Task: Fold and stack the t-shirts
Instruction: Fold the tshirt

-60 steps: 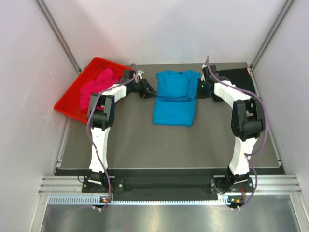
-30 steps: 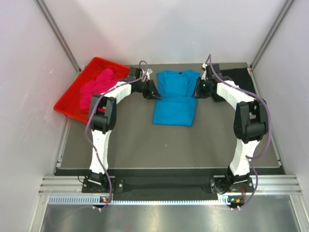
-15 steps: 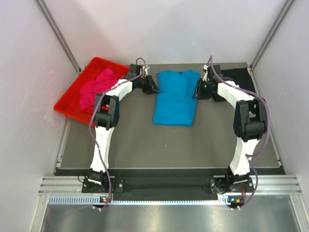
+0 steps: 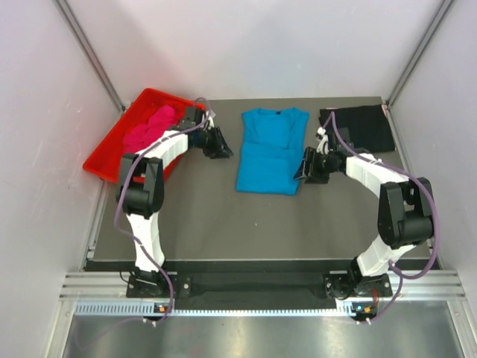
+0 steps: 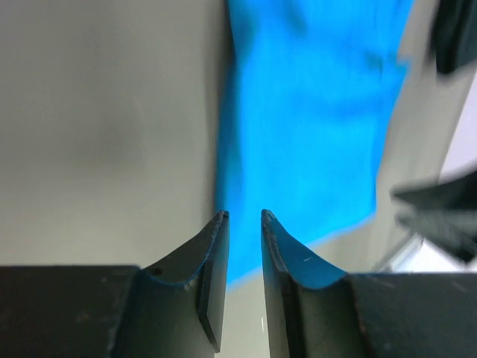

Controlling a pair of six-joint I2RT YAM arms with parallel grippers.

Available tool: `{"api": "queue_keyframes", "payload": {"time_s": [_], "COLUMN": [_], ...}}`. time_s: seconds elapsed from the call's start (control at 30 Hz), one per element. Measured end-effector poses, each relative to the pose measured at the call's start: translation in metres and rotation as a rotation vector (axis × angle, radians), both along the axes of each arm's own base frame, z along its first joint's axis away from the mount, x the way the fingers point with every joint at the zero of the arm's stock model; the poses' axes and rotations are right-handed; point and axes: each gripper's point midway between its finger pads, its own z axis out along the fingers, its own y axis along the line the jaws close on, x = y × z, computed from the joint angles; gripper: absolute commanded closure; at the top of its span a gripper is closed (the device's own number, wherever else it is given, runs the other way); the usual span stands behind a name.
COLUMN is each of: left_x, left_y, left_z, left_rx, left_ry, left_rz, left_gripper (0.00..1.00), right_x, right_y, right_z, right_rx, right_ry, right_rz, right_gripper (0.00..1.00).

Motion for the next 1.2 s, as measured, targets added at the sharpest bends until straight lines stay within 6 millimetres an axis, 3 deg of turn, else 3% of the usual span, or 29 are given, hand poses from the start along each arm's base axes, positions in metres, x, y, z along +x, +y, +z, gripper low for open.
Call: {"api": "queue_keyframes", "payload": {"time_s": [0.17,0.33,0.6,0.77,0.8,0.93,0.97,1.2], "left_x": [-0.063,-0.098,-0.092,-0.1,-0.101,-0.104,-0.104,-0.113], "left_y": [-0.011,-0.014,-0.018,-0.018,-0.018,-0.019,-0.019,-0.014], "left_z": [-0.011,-0.042,-0.042,-0.05,-0.051,-0.053,-0.053,-0.065], "left_rx": [-0.023,-0.071,-0.099,-0.11,-0.111,-0.115,-0.115,-0.09], "left_ry": [0.062,0.162,0.124,0.142,0.145,0.153,0.155,0.181], "left_rz": [-0.081,-0.103,-0.105,-0.11,-0.111,-0.113,-0.113,-0.105], "left_gripper": [0.66,0.66,0.63,0.63,0.65,1.0,1.0,1.0], "right_x": [-0.019,-0.026,-0.023,-0.035,-0.038,-0.038,-0.038,-0.047], "right_y": [0.004,0.011,0.026,0.024,0.023,0.022,0.022,0.018], "right_z": [-0.014,-0.023,-0.023,-0.036,-0.039,-0.044,-0.045,-0.058], "right_rx": [0.027,0.064,0.111,0.109,0.107,0.101,0.1,0.084], "right_ry": [0.028,0.029,-0.017,0.015,0.025,0.032,0.036,0.058], "right_rz": [0.023,0.038,0.056,0.047,0.043,0.042,0.038,0.02], "right_gripper": [0.46,0.5,0.54,0.57,0.58,0.96,1.0,1.0]}}
